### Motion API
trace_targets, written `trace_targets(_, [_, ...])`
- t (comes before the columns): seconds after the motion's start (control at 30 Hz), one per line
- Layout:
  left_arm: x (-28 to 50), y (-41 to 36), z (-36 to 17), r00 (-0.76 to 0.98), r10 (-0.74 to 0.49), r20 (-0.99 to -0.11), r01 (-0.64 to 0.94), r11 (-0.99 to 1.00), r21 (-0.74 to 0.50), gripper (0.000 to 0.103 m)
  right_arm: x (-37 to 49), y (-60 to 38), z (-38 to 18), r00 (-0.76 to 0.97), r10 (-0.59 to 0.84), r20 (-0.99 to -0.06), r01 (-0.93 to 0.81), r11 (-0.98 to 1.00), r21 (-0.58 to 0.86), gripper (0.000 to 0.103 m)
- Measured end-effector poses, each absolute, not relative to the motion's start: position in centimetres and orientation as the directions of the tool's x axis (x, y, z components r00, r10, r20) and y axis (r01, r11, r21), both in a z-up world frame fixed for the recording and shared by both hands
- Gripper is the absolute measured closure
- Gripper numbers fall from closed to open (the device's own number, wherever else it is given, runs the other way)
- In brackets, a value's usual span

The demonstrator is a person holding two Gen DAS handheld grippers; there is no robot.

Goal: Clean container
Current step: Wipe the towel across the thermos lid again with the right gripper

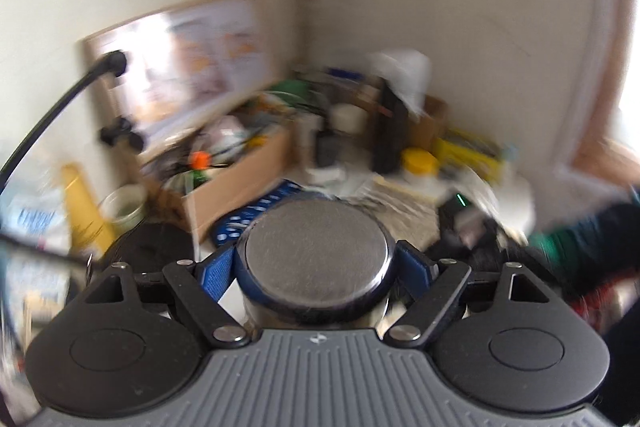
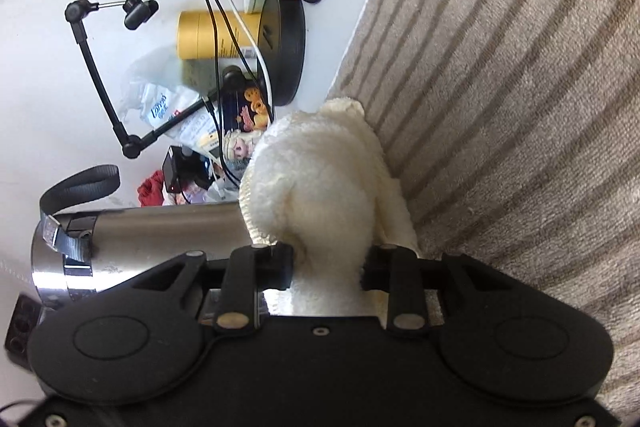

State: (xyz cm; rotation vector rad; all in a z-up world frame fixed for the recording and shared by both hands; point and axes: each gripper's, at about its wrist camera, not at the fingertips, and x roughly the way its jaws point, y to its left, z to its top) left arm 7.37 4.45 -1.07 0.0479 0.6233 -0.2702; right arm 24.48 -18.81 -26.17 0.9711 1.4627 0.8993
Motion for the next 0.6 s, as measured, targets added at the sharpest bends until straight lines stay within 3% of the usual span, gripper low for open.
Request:
trace_targets(0.17, [6.2, 3.8, -1.5, 0.844, -0.129, -0.52, 0.096, 0.991, -0.09, 0.02, 24.0, -19.0, -26.7, -0.034, 0.937, -0.348, 0.138, 0.349, 0.927, 0.075])
trace_targets(0.37, [6.0, 4.8, -1.3, 0.832, -0.189, -0.522, 0.173, 0.982, -0.079, 0.02, 23.5, -19.5, -25.3, 0.001, 0.971, -0.238, 0.177, 0.234, 0.956, 0.075])
trace_targets(0.6, [5.6, 5.4, -1.8, 0.836, -0.243, -0.492, 0.228, 0.969, -0.091, 0.02, 23.4, -19.3, -21.1, 0.008, 0.994, -0.109, 0.097, 0.108, 0.989, 0.075])
